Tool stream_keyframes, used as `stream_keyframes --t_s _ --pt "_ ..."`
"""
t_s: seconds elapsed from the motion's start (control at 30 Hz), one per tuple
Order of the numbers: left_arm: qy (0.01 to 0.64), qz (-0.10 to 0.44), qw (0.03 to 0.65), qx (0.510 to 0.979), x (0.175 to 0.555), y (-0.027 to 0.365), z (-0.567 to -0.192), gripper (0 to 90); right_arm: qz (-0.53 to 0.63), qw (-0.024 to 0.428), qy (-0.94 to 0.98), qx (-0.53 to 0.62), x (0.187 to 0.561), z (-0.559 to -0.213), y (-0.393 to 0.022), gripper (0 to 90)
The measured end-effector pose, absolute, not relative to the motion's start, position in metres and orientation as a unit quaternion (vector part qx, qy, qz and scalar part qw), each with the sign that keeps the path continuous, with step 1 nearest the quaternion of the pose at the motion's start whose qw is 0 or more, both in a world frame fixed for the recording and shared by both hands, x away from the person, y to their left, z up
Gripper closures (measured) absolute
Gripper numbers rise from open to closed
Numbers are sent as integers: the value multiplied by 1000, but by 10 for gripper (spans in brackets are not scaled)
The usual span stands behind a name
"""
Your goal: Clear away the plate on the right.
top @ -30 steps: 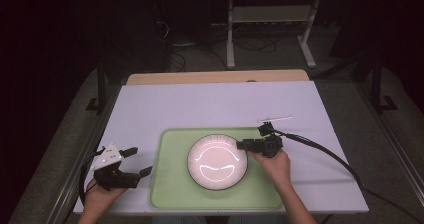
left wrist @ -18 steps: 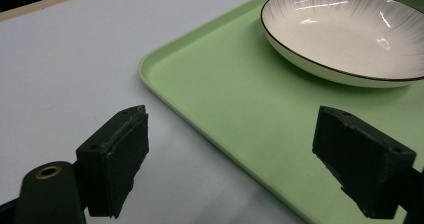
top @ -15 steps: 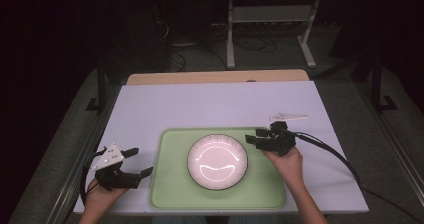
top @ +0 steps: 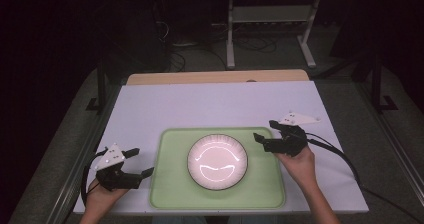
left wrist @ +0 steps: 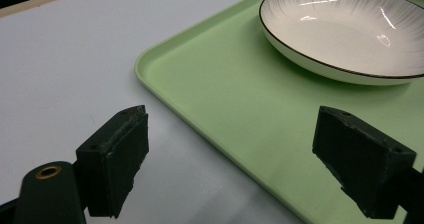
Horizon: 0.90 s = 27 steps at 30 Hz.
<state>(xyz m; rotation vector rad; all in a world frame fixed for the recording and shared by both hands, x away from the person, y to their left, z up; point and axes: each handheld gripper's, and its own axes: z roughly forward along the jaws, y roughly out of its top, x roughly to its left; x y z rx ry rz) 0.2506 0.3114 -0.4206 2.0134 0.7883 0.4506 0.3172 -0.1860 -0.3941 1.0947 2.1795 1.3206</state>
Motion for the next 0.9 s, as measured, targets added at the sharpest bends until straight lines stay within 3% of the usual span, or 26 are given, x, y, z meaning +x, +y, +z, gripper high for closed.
stream_keyframes --t_s 0.53,0.9 --pt "322 184 447 814 251 311 -421 146 462 230 772 370 298 -386 -212 177" --pt "322 184 446 814 251 311 -421 146 469 238 760 381 287 -389 -235 175"
